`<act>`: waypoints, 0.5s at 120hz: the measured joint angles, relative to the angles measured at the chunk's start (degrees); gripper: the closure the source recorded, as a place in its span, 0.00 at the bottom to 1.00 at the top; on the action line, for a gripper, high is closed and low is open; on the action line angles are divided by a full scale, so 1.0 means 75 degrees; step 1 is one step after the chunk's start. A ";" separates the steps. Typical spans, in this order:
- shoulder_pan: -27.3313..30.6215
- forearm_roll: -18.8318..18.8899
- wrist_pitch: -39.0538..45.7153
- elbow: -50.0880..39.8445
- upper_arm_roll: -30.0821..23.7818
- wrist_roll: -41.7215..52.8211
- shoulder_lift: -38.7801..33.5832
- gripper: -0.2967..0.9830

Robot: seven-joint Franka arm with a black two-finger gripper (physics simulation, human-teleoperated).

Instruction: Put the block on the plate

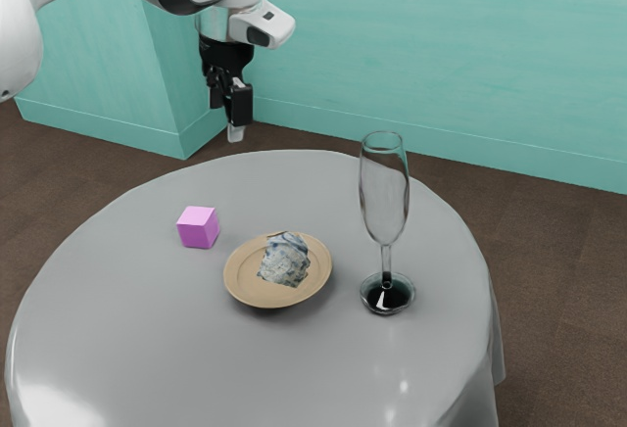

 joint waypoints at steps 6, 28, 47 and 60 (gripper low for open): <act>0.0001 0.0001 -0.0003 0.0000 -0.0001 0.0002 0.0000 0.23; 0.0084 0.0029 -0.0025 -0.0008 0.0003 -0.0012 0.0157 0.23; 0.0655 0.0143 -0.0027 -0.0210 0.0096 -0.0012 0.0748 0.23; 0.0837 0.0259 0.0045 -0.0286 0.0157 -0.0023 0.1161 0.23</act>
